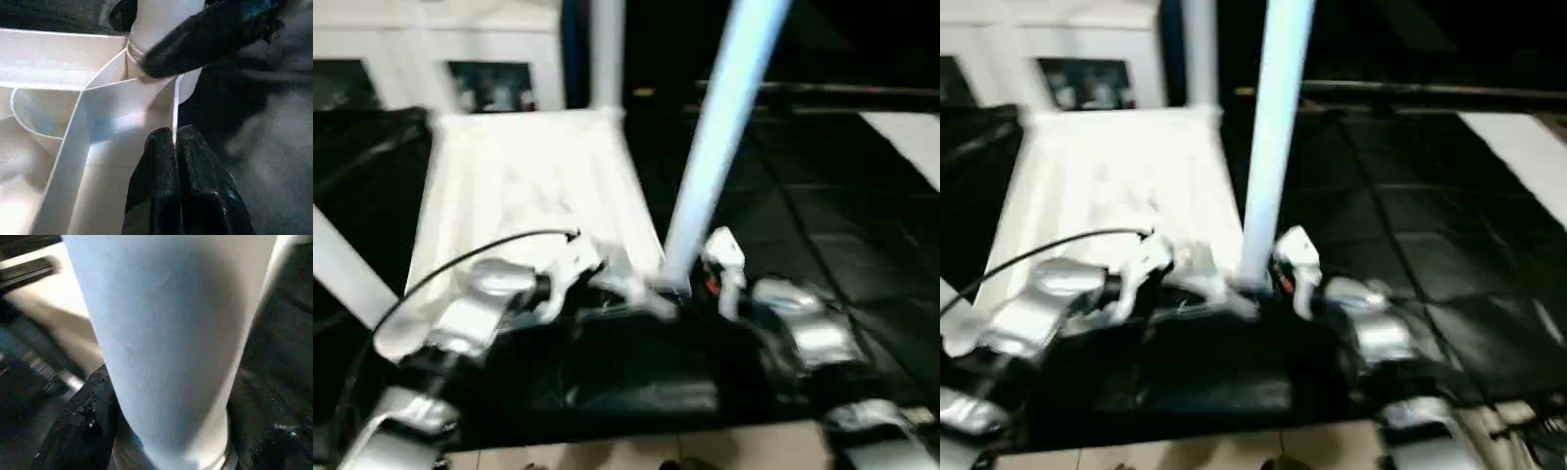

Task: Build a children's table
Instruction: Rotate leg to tighten

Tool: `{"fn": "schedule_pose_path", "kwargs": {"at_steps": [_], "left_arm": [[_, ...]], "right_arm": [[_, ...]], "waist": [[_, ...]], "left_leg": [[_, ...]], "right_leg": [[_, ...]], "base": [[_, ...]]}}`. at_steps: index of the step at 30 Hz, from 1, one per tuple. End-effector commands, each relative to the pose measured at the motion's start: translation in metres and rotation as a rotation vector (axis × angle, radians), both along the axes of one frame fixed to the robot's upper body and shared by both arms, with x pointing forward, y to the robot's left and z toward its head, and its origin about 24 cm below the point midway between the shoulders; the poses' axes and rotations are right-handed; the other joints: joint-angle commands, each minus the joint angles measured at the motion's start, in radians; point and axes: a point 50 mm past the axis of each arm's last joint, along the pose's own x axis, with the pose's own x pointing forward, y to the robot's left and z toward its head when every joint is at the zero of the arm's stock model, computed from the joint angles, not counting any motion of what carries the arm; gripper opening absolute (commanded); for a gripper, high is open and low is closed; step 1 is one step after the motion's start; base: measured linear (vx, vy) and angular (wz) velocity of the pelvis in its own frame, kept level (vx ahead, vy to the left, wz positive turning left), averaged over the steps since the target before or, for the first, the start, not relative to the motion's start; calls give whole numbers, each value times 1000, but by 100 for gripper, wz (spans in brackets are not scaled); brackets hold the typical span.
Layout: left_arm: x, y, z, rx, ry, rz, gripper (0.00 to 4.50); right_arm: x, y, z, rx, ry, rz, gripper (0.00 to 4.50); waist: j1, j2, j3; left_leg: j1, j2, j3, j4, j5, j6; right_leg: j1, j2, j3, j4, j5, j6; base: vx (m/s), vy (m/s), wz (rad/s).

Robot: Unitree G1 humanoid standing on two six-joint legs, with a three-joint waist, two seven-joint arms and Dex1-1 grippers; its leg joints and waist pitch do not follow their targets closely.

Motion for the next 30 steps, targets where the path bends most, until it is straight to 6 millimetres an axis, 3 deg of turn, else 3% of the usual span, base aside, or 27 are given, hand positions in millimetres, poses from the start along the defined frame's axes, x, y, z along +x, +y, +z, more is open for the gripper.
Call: {"fn": "schedule_pose_path", "kwargs": {"at_steps": [1, 5, 7, 10, 11, 13, 14, 16, 20, 21, 22, 23, 24, 25, 26, 28, 29, 30], "left_arm": [[5, -23, -7, 17, -14, 73, 0], [11, -40, -5, 5, -40, 125, 0], [11, -46, -4, 1, -43, 117, 0], [10, -51, -5, 1, -39, 90, 0], [9, -51, -5, 3, -37, 79, 0], [8, -50, -7, 10, -30, 66, 0], [7, -47, -8, 16, -19, 49, 0], [4, -41, -10, 28, 8, 17, 0], [-2, -30, -9, 41, 56, -68, 0], [-5, -25, -9, 47, 66, -99, 0], [-7, -22, -10, 52, 72, -121, 0], [-8, -18, -10, 57, 69, -145, 0], [-8, -18, -10, 57, 69, -145, 0], [-10, -13, -11, 56, 81, -169, 0], [-13, -10, -11, 54, 91, -200, 0], [-18, -7, -9, 39, 114, -259, 0], [-23, -1, -6, 19, 151, -311, 0], [-25, 0, -5, 15, 160, -322, 0]], "right_arm": [[2, 20, -16, -26, 96, -147, 265], [7, 39, -18, -34, 127, -258, 264], [9, 45, -15, -56, 98, -251, 264], [10, 51, -8, -65, 36, -187, 264], [11, 52, -5, -59, 11, -153, 334], [11, 52, 0, -47, -24, -109, 334], [12, 50, 4, -28, -41, -73, 348], [11, 43, 9, -26, -66, 12, 377], [4, 27, 16, -42, -101, 237, 377], [1, 20, 18, -48, -104, 296, 377], [0, 14, 20, -52, -105, 339, 377], [-2, 6, 22, -58, -102, 383, 377], [-2, 6, 22, -58, -102, 383, 377], [-3, -2, 23, -62, -89, 416, 377], [-4, -7, 25, -61, -81, 432, 377], [-6, -14, 27, -61, -71, 465, 377], [-10, -22, 29, -66, -59, 506, 377], [-11, -23, 29, -67, -56, 516, 377]], "waist": [[0, -4, -44], [0, 0, -45], [0, 6, -47], [0, 3, -48], [1, 3, -49], [1, 1, -50], [1, -6, -50], [4, -11, -51], [11, -12, -57], [10, -13, -57], [12, -4, -58], [10, -11, -60], [12, -12, -62], [11, 7, -60], [11, 1, -61], [14, -2, -59], [14, 11, -59], [17, 12, -56]], "left_leg": [[-19, -9, 13, -80, -262, 24], [-16, -11, 13, -79, -280, 26], [-18, -11, 11, -81, -280, 26], [-19, -10, 12, -80, -282, 33], [-22, -10, 12, -81, -277, 39], [-22, -8, 14, -80, -272, 45], [-24, -9, 15, -80, -268, 50], [-25, -7, 15, -80, -248, 62], [-30, -3, 17, -74, -176, 91], [-27, -2, 19, -71, -142, 103], [-25, -3, 20, -71, -134, 108], [-28, -3, 21, -67, -115, 126], [-29, -2, 21, -66, -96, 137], [-23, -2, 21, -66, -87, 141], [-23, -2, 22, -64, -92, 144], [-23, 0, 21, -68, -113, 142], [-18, 4, 20, -70, -147, 123], [-14, 4, 22, -72, -165, 115]], "right_leg": [[52, -37, 37, -94, -480, -113], [44, -38, 35, -103, -514, -87], [46, -37, 34, -99, -490, -90], [46, -36, 36, -97, -455, -102], [49, -37, 37, -93, -429, -113], [49, -36, 37, -91, -405, -129], [51, -37, 38, -91, -400, -130], [54, -38, 39, -87, -381, -141], [61, -42, 42, -71, -275, -178], [60, -40, 43, -65, -212, -203], [60, -39, 43, -63, -189, -216], [64, -36, 42, -57, -139, -237], [67, -38, 43, -52, -101, -256], [63, -37, 42, -53, -76, -270], [64, -35, 42, -53, -70, -274], [67, -38, 41, -53, -94, -279], [66, -37, 41, -56, -114, -282], [62, -36, 43, -58, -122, -287]], "base": [[0, 0, 0], [0, 0, 0], [0, 0, 0], [0, 0, 0], [0, 0, 0], [0, 0, 0], [0, 0, 0], [0, 0, 0], [0, 0, 0], [0, 0, 0], [0, 0, 0], [0, 0, 0], [0, 0, 0], [0, 0, 0], [0, 0, 0], [0, 0, 0], [0, 0, 0], [0, 0, 0]]}}
